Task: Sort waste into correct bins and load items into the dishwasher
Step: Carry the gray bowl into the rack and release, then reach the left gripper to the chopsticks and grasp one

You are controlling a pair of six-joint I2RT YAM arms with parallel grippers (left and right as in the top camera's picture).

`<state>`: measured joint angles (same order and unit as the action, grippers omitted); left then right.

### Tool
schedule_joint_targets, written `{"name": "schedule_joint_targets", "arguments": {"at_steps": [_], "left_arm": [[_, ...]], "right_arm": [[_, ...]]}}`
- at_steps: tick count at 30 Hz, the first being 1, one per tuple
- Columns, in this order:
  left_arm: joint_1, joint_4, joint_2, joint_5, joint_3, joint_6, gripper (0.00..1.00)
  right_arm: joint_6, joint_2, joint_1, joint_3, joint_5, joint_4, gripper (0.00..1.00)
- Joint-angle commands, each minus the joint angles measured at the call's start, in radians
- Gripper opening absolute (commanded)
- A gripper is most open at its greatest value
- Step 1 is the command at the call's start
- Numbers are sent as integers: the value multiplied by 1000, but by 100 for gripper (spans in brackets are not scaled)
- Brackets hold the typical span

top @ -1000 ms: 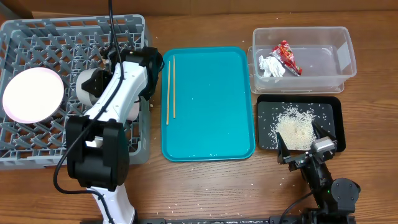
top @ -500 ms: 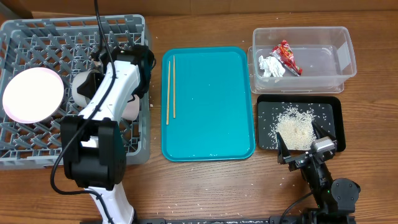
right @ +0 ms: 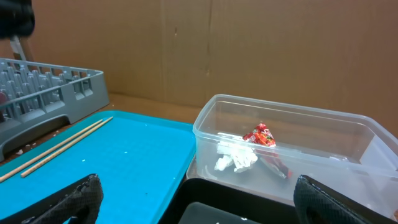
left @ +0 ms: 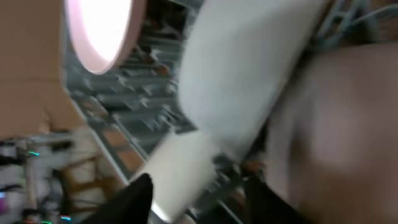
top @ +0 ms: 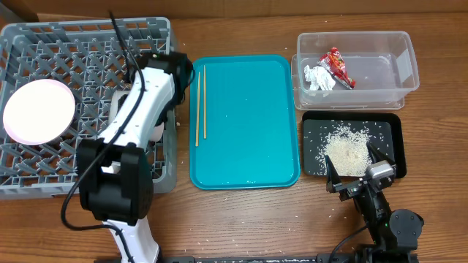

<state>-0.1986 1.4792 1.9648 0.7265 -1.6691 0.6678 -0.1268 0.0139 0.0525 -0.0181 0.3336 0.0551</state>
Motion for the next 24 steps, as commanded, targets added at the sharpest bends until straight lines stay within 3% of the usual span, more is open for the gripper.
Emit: {"name": "schedule_joint_targets", "arguments": {"at_steps": [1,6,8,13,17,21,24], "left_arm": [[-5,-5,-106,-260,-103,-15,67],[-28,-148,-180,-678,-133,-171,71],[-60,-203,-179,-764,-133,-198,69],[-177,-277,-82,-637,-132,-185,62],[-221,-296,49,-485,-132,-92,62],[-203,-335,161,-517,-132,-76,62],[-172,-355,225,-545,-132,-76,57]], "right_arm": [[8,-10,-1,10,1,-1,100],[8,-10,-1,10,1,-1,100],[8,-10,-1,10,1,-1,100],[8,-10,-1,10,1,-1,100],[8,-10,-1,10,1,-1,100],[8,-10,-1,10,1,-1,100],[8,-10,-1,10,1,-1,100]]}}
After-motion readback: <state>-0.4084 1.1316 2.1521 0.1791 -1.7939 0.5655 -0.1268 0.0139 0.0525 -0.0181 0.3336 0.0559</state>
